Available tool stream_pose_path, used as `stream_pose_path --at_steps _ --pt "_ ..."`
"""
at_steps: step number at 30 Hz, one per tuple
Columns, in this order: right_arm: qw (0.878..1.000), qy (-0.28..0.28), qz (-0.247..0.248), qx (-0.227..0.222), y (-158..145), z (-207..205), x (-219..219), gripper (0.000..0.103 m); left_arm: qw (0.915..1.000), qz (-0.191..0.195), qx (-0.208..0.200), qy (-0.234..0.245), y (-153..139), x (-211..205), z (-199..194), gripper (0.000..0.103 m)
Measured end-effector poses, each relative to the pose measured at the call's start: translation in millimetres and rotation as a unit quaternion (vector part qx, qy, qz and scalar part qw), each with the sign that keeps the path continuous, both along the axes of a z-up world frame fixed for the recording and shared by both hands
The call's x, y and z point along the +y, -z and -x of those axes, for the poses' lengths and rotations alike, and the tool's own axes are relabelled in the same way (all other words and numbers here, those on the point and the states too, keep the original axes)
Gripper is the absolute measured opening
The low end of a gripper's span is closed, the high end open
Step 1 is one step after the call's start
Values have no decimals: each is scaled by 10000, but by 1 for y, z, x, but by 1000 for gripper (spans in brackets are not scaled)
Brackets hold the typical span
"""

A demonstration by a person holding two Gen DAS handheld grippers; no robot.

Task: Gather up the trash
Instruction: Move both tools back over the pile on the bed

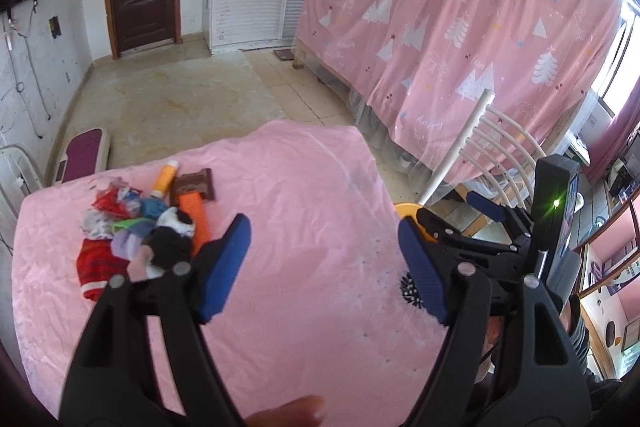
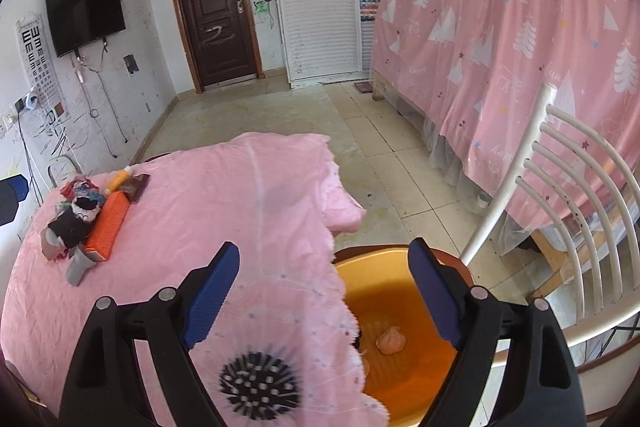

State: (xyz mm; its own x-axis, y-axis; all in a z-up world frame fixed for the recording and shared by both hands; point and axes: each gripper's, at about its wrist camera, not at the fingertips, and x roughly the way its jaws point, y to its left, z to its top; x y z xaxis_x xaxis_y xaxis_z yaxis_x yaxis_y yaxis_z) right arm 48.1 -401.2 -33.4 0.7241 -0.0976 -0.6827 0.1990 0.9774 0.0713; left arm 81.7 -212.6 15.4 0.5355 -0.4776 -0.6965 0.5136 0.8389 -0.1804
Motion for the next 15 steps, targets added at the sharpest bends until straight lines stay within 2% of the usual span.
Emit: stream_pose_path --at_steps 15 --pt "9979 -592 252 -44 -18 -30 85 76 9972 278 -54 -694 -6 94 -15 74"
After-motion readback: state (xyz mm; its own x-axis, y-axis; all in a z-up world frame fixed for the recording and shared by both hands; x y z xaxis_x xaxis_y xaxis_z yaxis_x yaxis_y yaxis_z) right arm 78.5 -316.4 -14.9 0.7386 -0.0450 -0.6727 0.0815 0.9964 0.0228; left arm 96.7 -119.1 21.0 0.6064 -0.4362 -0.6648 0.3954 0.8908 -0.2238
